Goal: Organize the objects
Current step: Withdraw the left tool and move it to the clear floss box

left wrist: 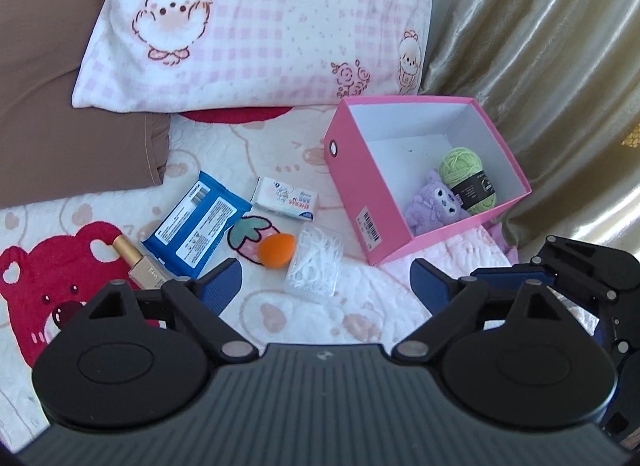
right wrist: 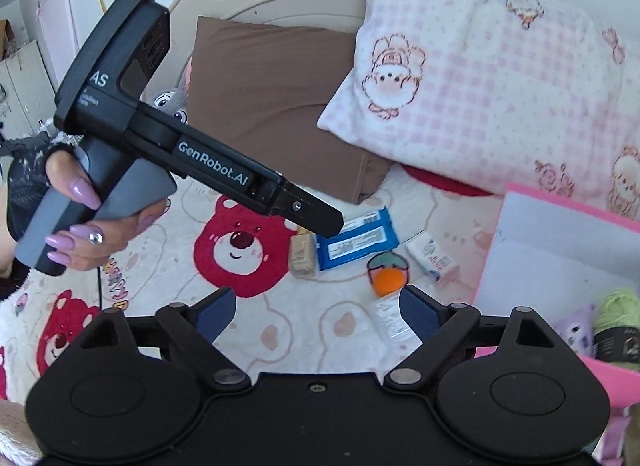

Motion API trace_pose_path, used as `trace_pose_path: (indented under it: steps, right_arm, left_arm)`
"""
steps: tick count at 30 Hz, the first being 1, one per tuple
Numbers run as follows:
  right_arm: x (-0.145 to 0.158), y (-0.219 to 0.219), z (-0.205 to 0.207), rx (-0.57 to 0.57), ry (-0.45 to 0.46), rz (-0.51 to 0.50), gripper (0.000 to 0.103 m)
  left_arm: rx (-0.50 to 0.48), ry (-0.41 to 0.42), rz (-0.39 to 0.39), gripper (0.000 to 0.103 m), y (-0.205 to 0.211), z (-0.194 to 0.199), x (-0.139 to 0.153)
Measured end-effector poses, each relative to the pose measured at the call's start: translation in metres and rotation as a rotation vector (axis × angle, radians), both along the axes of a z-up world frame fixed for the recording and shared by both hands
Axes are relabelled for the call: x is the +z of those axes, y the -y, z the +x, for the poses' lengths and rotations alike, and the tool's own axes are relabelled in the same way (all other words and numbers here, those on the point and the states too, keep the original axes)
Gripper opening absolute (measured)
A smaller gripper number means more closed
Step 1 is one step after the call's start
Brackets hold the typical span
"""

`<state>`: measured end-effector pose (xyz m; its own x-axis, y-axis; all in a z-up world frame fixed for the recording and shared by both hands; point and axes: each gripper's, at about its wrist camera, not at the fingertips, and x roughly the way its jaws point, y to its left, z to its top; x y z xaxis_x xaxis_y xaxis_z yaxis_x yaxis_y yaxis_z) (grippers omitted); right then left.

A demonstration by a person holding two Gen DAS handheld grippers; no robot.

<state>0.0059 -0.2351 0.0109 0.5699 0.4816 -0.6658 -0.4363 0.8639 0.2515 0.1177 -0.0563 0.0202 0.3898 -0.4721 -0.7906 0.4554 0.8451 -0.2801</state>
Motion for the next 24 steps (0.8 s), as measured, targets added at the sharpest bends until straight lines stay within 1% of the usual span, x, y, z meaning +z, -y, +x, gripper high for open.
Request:
trace_pose_path:
  steps: [3,5,7,9,11,12,14,16,17,18,20,22,24]
  right_arm:
    - [-0.02,-0.005,0.008,-0.033,-0.022,0.027,0.092]
    - [-0.034,-0.007,0.013,-0.053,-0.026,0.026,0.092]
    - [-0.051,-0.008,0.019,-0.081,-0.021,0.009,0.091]
    - [-0.067,-0.009,0.024,-0.119,-0.015,-0.021,0.091]
    - [-0.082,-0.008,0.03,-0.169,0.002,-0.054,0.091]
    - [-0.091,-0.005,0.034,-0.185,0.005,-0.053,0.091]
    - [-0.109,-0.001,0.04,-0.238,0.0,-0.049,0.091]
    - [-0.125,0.002,0.047,-0.261,-0.039,-0.043,0.091]
    - [-0.131,0.003,0.049,-0.269,-0.037,-0.037,0.091]
    - [-0.136,0.003,0.049,-0.282,-0.025,-0.039,0.091]
    - [-0.144,-0.001,0.047,-0.281,-0.013,-0.066,0.091]
    - [-0.15,-0.008,0.046,-0.244,-0.003,-0.078,0.091]
    - [-0.155,-0.015,0.048,-0.197,-0.003,-0.098,0.091]
  left_arm:
    - [0.01,-0.024,-0.011,0.093,-0.006,0.005,-0.025]
    - [0.019,-0.027,-0.03,0.094,-0.011,0.01,-0.041]
    - [0.042,-0.049,-0.029,0.092,-0.013,0.016,-0.058]
    - [0.048,-0.079,-0.045,0.092,-0.015,0.022,-0.074]
    - [0.065,-0.077,-0.068,0.093,-0.015,0.025,-0.091]
    - [0.067,-0.069,-0.075,0.093,-0.014,0.025,-0.098]
    - [0.063,-0.062,-0.066,0.093,-0.009,0.028,-0.111]
    - [0.095,-0.089,-0.038,0.093,-0.004,0.035,-0.126]
    - [0.117,-0.108,-0.038,0.092,-0.004,0.038,-0.133]
    - [0.128,-0.123,-0.059,0.092,-0.004,0.041,-0.139]
    - [0.144,-0.153,-0.124,0.092,-0.007,0.046,-0.15]
    - [0.162,-0.174,-0.133,0.089,-0.005,0.05,-0.159]
    - [0.195,-0.226,-0.121,0.086,-0.005,0.053,-0.168]
